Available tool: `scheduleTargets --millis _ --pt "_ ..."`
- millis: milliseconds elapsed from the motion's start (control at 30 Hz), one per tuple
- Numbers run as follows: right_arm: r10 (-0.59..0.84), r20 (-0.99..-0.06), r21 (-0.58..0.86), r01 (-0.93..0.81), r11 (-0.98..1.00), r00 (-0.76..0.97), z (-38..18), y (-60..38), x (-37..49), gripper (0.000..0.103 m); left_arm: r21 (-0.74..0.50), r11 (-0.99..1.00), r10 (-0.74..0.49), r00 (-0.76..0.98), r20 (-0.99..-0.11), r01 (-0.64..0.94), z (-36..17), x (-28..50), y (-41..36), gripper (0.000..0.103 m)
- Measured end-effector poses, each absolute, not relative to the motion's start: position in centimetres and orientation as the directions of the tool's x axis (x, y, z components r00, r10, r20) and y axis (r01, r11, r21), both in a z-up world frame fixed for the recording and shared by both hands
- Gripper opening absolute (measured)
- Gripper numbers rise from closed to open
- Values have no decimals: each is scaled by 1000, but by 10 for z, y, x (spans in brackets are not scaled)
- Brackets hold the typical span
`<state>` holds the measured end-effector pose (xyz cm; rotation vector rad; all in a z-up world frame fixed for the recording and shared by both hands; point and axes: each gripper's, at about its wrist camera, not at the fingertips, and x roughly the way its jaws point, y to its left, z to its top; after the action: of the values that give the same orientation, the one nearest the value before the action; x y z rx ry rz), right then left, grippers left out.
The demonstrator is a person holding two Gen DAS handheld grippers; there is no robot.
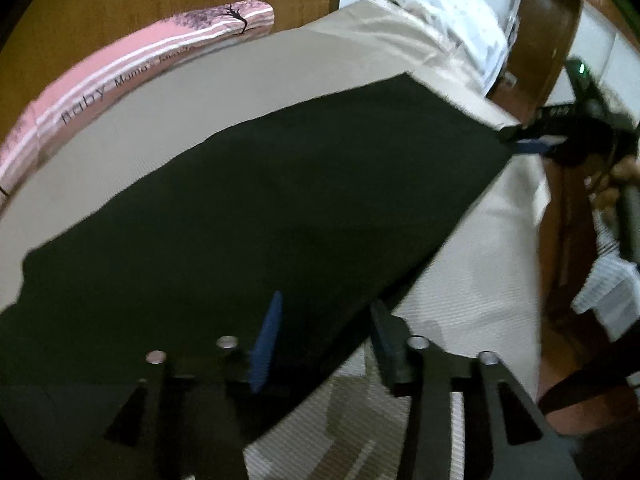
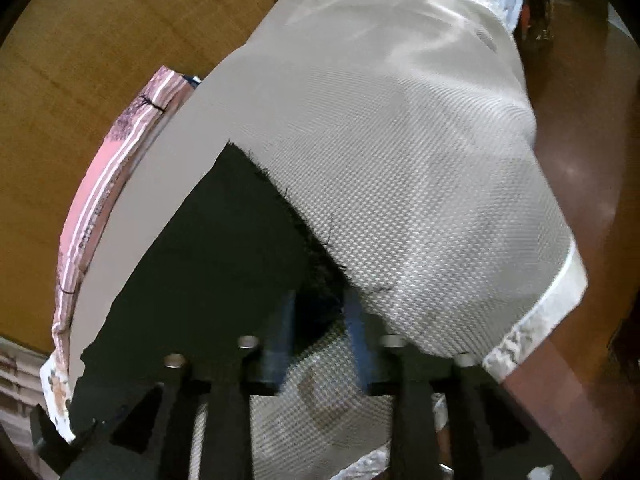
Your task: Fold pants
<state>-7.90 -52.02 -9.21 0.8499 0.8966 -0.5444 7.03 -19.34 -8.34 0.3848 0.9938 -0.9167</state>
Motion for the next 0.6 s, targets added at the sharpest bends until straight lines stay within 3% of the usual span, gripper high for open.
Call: scheduleTargets --millis 233,367,600 --pt "-158 -828 338 705 623 537 -49 -512 -67 33 -203 604 -594 266 -759 771 -44 85 -149 60" --pt "-88 -809 351 598 721 581 -30 -486 -24 33 -164 733 -518 387 -763 660 -46 120 -114 60" --pt "163 -801 404 319 857 577 -31 -397 90 33 -114 890 -348 496 -795 441 -70 160 -46 60"
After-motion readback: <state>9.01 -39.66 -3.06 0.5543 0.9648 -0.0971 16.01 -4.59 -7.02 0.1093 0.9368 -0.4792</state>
